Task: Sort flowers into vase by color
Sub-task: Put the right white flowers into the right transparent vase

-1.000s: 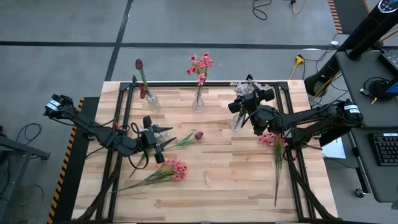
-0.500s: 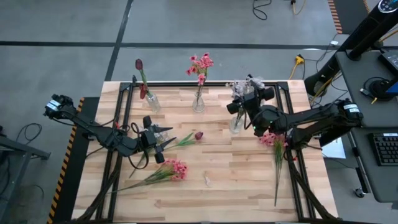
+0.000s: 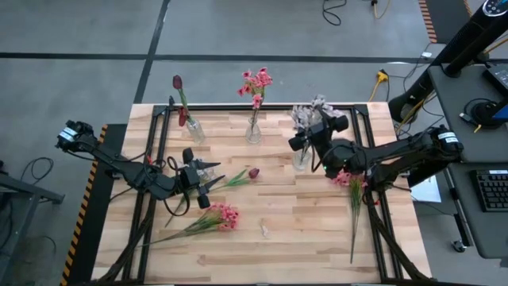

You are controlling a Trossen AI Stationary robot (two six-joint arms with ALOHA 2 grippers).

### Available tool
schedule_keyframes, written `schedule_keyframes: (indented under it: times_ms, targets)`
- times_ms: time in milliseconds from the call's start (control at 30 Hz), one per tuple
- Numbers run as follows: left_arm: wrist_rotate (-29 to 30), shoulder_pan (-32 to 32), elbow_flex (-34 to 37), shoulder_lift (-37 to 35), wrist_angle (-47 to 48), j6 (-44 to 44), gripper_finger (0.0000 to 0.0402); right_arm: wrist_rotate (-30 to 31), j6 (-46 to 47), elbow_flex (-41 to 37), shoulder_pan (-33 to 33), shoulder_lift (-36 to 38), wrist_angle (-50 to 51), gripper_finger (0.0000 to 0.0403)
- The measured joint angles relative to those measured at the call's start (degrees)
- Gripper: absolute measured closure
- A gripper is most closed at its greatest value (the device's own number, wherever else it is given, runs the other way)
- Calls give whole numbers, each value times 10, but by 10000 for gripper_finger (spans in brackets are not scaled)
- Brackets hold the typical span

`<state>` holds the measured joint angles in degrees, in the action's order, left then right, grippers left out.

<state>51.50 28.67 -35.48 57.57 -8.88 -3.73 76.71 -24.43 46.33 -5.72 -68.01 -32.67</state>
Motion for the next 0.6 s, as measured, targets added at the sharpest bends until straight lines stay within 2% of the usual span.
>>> schedule_keyframes:
  times_ms: [167, 400, 600]
  targets:
    - [0, 0, 0, 0, 0, 0, 226, 0, 46, 0, -5, 0, 45, 84]
    - [0, 0, 0, 0, 0, 0, 226, -1, 113, 0, -10, 0, 99, 53]
    - [0, 0, 0, 0, 0, 0, 226, -2, 116, 0, -33, 0, 100, 39]
